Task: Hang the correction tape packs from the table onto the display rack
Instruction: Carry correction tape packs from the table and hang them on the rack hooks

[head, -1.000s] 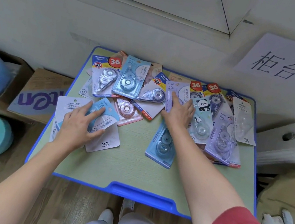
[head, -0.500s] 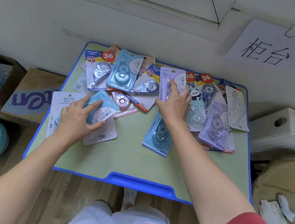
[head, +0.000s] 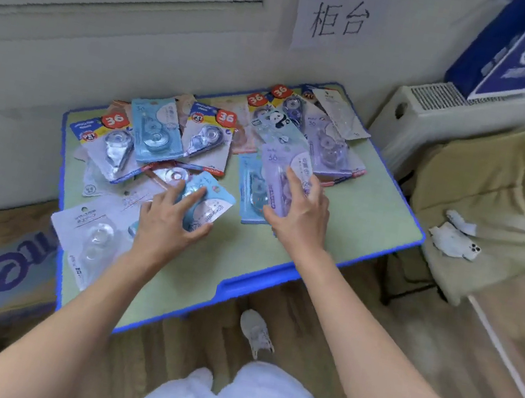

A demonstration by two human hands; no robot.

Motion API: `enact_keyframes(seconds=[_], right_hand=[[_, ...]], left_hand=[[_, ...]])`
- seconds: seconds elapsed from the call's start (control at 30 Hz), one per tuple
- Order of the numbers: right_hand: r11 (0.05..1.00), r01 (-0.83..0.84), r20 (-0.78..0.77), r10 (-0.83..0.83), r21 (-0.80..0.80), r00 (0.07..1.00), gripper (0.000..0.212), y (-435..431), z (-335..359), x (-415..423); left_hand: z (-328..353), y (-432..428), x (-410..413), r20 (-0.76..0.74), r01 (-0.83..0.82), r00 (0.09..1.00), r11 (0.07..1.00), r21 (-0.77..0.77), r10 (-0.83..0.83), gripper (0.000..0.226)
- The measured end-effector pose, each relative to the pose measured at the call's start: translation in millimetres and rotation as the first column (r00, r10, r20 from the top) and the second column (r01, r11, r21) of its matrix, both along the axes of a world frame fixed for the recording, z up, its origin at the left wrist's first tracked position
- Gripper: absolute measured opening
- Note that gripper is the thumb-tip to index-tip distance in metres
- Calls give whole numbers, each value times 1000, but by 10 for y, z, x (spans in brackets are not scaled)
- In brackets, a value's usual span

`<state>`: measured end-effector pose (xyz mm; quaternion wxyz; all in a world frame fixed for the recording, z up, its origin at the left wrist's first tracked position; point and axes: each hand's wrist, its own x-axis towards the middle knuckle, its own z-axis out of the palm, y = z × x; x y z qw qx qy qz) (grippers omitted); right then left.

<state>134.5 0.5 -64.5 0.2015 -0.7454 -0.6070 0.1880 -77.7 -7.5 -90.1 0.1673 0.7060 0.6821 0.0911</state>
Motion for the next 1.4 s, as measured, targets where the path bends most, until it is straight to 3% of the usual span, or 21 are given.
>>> enact_keyframes(seconds=[0.3, 0.63, 0.83, 1.03, 1.4], right_hand=[[917, 393, -43, -396, -66, 917, 71, -1687, -26, 350], [674, 729, -111, -739, -119, 665, 68, -3865, -185, 890], [516, 845, -118, -856, -142, 503, 69, -5377, -226, 1265], [400, 906, -77, -917, -142, 392, 70, -6688, -254, 1674], [249, 961, -76, -968, -118, 241, 69, -7885, -333, 2659]], left_hand=[[57, -584, 646, 18, 373, 928, 928, 5, -373, 62], [90, -1970, 1935, -54, 728, 683, 685, -27, -728, 63], [32, -3323, 2726, -53, 833, 550, 552, -30, -833, 63], [-55, -4551, 3397, 4, 879, 475, 475, -37, -880, 60], [-46, -5675, 4640, -16, 934, 356, 356, -38, -934, 55]])
